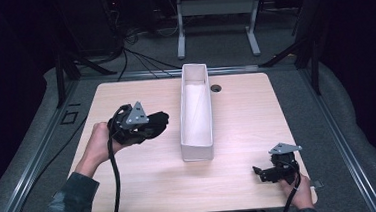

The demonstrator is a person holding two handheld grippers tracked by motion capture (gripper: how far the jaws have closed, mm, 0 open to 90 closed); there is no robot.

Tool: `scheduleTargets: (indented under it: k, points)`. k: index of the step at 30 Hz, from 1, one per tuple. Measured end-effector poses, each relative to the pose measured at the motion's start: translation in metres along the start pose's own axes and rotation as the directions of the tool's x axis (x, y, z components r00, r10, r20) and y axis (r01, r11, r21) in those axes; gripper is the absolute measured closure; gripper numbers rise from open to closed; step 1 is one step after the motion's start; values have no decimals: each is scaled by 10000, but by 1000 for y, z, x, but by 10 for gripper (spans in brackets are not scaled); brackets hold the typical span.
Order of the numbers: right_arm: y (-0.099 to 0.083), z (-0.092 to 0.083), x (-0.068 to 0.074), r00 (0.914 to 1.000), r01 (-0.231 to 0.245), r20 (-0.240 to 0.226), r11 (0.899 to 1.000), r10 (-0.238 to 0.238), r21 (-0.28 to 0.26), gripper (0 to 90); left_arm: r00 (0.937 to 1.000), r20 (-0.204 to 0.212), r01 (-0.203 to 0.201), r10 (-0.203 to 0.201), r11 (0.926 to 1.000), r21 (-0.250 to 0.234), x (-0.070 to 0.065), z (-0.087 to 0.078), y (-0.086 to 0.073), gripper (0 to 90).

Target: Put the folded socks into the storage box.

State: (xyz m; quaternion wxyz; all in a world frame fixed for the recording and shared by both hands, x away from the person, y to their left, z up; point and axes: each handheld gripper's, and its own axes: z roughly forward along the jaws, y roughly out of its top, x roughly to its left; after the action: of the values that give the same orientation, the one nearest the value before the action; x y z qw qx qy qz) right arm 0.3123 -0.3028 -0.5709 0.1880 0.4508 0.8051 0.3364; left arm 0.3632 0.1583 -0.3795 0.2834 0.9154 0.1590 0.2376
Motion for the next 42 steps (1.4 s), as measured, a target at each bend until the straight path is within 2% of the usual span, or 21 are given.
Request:
scheduleTargets:
  k: [9,16,21,42]
  points:
    - [0,0,0,10000,1,-1,10000,-1,0,0,9999,93,-137,138,9998,-139,-2,6,16,609]
    - [0,0,0,10000,0,4,10000,0,-1,0,9991,183,-391,393,9991,-142,-4,12,26,609]
    - [0,0,0,10000,0,1,10000,0,-2,0,9989,245,-404,408,9990,-182,-5,16,33,609]
    - [0,0,0,10000,2,3,10000,-2,-2,0,9943,575,-878,894,9957,-298,-18,44,58,608]
